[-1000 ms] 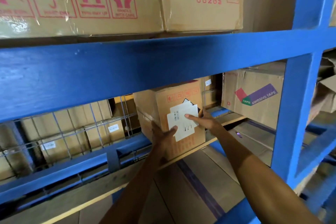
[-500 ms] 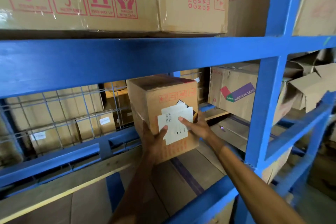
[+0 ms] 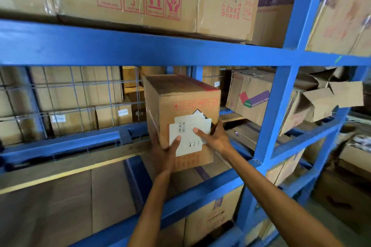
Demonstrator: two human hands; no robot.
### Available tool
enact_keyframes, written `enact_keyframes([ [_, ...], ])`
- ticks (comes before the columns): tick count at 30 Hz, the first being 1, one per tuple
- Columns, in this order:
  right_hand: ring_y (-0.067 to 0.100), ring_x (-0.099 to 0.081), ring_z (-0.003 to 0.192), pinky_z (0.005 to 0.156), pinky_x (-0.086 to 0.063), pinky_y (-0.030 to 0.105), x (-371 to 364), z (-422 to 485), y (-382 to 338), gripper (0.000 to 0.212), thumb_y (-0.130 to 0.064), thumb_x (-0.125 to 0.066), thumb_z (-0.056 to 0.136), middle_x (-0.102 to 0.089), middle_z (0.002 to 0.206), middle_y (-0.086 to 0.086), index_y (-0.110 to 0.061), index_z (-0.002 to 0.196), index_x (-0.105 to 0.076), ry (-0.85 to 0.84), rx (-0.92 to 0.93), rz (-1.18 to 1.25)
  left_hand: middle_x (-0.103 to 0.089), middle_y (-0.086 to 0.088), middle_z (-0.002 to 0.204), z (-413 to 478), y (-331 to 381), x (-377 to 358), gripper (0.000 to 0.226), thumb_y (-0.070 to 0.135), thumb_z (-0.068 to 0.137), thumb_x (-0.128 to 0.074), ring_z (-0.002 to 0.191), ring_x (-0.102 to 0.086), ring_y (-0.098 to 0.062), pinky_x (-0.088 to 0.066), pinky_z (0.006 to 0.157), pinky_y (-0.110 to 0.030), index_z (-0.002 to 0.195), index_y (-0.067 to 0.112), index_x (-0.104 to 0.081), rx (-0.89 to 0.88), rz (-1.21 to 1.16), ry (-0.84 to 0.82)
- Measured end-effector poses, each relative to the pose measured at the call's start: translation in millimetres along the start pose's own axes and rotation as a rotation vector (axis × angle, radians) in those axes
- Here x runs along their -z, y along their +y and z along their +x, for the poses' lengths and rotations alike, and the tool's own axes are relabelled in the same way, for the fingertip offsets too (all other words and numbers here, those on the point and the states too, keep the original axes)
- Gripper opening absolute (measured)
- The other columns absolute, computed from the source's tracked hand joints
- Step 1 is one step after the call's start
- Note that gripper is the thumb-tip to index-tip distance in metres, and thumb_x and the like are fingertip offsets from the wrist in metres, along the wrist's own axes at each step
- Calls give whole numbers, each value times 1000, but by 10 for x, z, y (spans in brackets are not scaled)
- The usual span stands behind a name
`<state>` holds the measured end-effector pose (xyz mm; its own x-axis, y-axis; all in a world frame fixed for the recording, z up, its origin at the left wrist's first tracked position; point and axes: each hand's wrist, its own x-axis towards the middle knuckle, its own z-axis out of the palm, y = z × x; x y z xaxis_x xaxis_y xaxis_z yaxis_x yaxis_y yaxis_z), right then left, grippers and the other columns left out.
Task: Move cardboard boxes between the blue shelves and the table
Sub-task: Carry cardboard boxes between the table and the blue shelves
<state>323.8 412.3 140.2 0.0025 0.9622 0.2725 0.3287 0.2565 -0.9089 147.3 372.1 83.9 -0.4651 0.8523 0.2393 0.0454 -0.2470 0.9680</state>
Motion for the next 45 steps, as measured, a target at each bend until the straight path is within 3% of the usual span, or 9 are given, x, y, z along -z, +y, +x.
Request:
enact_keyframes([
  [2,25,-56,133,101,-54,43,-39,-1,-133,98,-41,-98,65,-58,137,-2,-27,140,-36,96,75,-150,-59,-6,145,-107,-71,36,80,42,79,-85,109,-60,-9,-53,84,-27,147,23,-47,140,-85,67],
  [5,30,-20,156,123,-27,53,-78,33,-377,162,-51,-103,44,-17,169,9,-21,163,4,174,208,-471,-39,-10,159,-225,-199,82,113,47,69,-91,139,-47,-29,-45,110,-46,160,18,-30,359,-178,206],
  [8,36,15,159,125,-3,60,-129,88,-604,177,-60,-100,42,24,171,12,-33,158,31,233,355,-789,-38,-11,160,-253,-226,48,136,37,64,-97,145,-41,-33,-35,119,-49,163,15,-7,505,-390,288],
  [12,35,15,160,125,3,67,-126,253,-867,151,-63,-93,56,20,172,15,-39,164,10,74,615,-1232,-55,-11,150,-236,-149,-112,86,35,81,-82,127,-59,-27,-50,103,-45,154,20,-39,557,-751,26],
  [17,33,-10,159,126,-15,58,-159,462,-1223,110,-60,-96,53,-19,170,9,-23,138,-37,-159,640,-1123,-67,-6,139,-271,-258,-225,36,37,101,-58,125,-62,-26,-38,118,-48,135,25,-61,543,-927,-95],
  [21,37,-49,136,107,-45,50,-182,674,-1570,118,-57,-99,50,-47,147,4,-34,143,-28,-374,517,-1070,-72,1,131,-219,-368,-185,54,41,86,-71,125,-63,-24,-46,105,-43,137,30,-61,504,-900,-153],
  [33,20,-48,141,120,-37,46,559,243,-1297,117,-35,-99,64,-55,149,0,-25,161,-33,-237,456,-528,-65,5,136,-479,9,176,92,28,68,-93,123,-64,-13,-58,98,-46,145,30,-42,155,-589,164],
  [40,-3,-65,115,96,-55,20,961,-997,-697,89,-42,-98,61,-70,124,-16,-28,138,-55,48,323,-70,-68,28,114,-1084,507,565,87,43,58,-97,106,-65,8,-57,98,-42,131,37,-49,-72,-247,199],
  [45,-4,-68,107,87,-55,14,1130,-1963,-486,83,-59,-91,59,-73,114,-20,-30,130,-60,310,308,52,-66,9,129,-1648,965,755,106,70,54,-87,119,-65,-17,-57,98,-51,145,32,-47,-275,-38,160],
])
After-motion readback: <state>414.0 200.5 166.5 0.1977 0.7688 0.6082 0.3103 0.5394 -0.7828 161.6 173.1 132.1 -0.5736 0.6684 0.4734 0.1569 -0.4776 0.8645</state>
